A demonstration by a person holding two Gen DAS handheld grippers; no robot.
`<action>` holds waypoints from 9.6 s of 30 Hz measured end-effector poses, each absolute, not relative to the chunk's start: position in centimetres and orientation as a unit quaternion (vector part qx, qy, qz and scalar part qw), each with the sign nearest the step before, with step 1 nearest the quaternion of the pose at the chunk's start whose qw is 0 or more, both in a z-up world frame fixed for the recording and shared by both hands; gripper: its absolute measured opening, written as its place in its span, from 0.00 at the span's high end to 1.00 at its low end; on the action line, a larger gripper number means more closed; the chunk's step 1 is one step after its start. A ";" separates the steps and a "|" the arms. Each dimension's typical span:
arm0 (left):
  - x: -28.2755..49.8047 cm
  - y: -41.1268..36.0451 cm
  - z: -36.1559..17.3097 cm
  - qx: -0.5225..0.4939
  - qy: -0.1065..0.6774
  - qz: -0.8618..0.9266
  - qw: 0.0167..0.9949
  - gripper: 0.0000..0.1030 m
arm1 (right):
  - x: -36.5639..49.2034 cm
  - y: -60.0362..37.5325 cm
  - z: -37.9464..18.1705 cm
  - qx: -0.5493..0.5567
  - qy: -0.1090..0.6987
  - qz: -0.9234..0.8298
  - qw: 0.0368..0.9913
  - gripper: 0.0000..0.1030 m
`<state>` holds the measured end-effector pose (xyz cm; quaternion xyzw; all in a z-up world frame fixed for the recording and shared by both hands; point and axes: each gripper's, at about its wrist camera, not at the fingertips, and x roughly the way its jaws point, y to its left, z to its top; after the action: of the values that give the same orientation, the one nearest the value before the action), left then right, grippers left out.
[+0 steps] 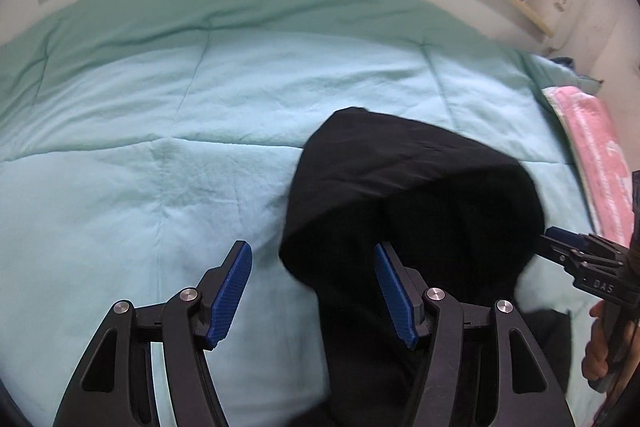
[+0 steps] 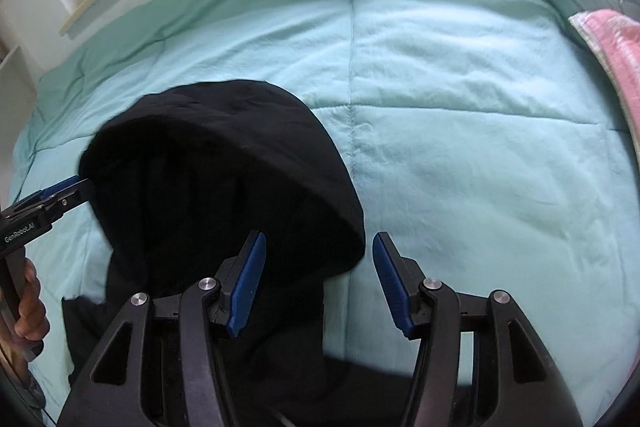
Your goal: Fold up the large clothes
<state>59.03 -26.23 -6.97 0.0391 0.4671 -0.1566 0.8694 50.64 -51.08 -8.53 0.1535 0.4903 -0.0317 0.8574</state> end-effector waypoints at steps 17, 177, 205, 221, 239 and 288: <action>61.3 -22.1 -16.8 -0.029 0.575 -0.191 0.795 0.87 | 51.8 -55.4 -16.8 0.230 0.524 -0.013 0.820 0.91; 30.4 -21.4 -11.7 -0.062 0.569 -0.266 0.776 0.48 | 27.6 -36.1 -12.8 0.122 0.537 0.064 0.832 0.40; 23.5 -16.8 -11.7 -0.063 0.569 -0.293 0.766 0.60 | 20.0 -33.9 -15.1 0.112 0.549 0.087 0.824 0.42; 11.6 4.5 -8.7 -0.217 0.608 -0.171 0.744 0.45 | 4.9 -45.0 -10.1 0.206 0.540 -0.010 0.816 0.41; 7.8 3.5 -11.5 -0.287 0.612 -0.283 0.681 0.45 | -8.9 -52.3 -15.9 0.294 0.595 -0.099 0.741 0.41; 21.0 2.5 3.5 -0.302 0.491 -0.282 0.767 0.87 | 4.3 -53.7 3.2 0.322 0.425 0.018 0.846 0.89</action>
<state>21.00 2.51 3.50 -0.3022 0.4906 -0.2817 0.7672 4.32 -53.66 3.22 0.3225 0.4247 0.0185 0.8457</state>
